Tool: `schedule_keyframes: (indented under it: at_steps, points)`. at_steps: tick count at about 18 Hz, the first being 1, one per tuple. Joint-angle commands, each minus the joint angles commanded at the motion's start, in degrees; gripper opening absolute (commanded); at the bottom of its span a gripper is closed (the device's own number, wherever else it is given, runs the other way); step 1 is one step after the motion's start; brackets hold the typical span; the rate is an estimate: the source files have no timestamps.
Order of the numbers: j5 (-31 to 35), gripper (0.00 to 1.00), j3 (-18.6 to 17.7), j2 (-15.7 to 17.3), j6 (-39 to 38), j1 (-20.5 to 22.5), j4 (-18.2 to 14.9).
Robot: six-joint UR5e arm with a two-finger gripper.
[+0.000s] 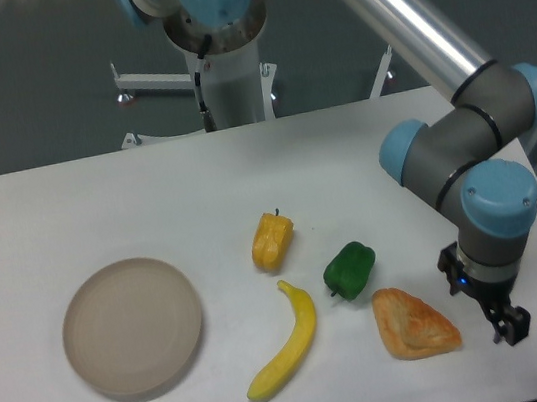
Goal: Pick up the green pepper from the table
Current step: 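Move the open gripper over the green bell pepper, then lower the open gripper around the green bell pepper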
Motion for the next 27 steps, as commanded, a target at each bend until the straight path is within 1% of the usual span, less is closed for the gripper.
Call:
schedule_keyframes:
  at_steps: [2, 3, 4, 7, 8, 11, 13, 14, 16, 18, 22, 26, 27]
  points:
    - [-0.8, 1.00, -3.8, 2.7, -5.8, 0.0, 0.3]
    - [-0.9, 1.00, -4.7, 3.8, -7.4, 0.2, 0.1]
    - [-1.9, 1.00, -6.1, 4.7, -8.6, 0.2, -0.1]
    - [-6.1, 1.00, -12.7, 8.4, -9.6, 0.9, 0.3]
    - [-6.6, 1.00, -14.2, 9.1, -10.4, 1.1, 0.3]
    - [-8.4, 1.00, -16.2, 9.8, -14.2, 1.0, 0.5]
    - [-9.1, 1.00, -16.5, 9.7, -14.4, 0.4, 0.5]
    - [-9.0, 1.00, -17.3, 9.8, -14.4, 0.0, 0.6]
    - [-9.1, 1.00, -17.5, 9.8, -14.7, -1.0, 1.0]
    - [-9.1, 1.00, -17.9, 9.7, -16.7, -1.3, 1.0]
    - [-9.1, 1.00, -21.0, 10.1, -18.2, -2.2, 3.8]
    - [-9.1, 1.00, -23.0, 10.8, -18.1, -2.4, 4.5]
    - [-9.1, 1.00, -23.0, 10.9, -18.2, -2.3, 4.5]
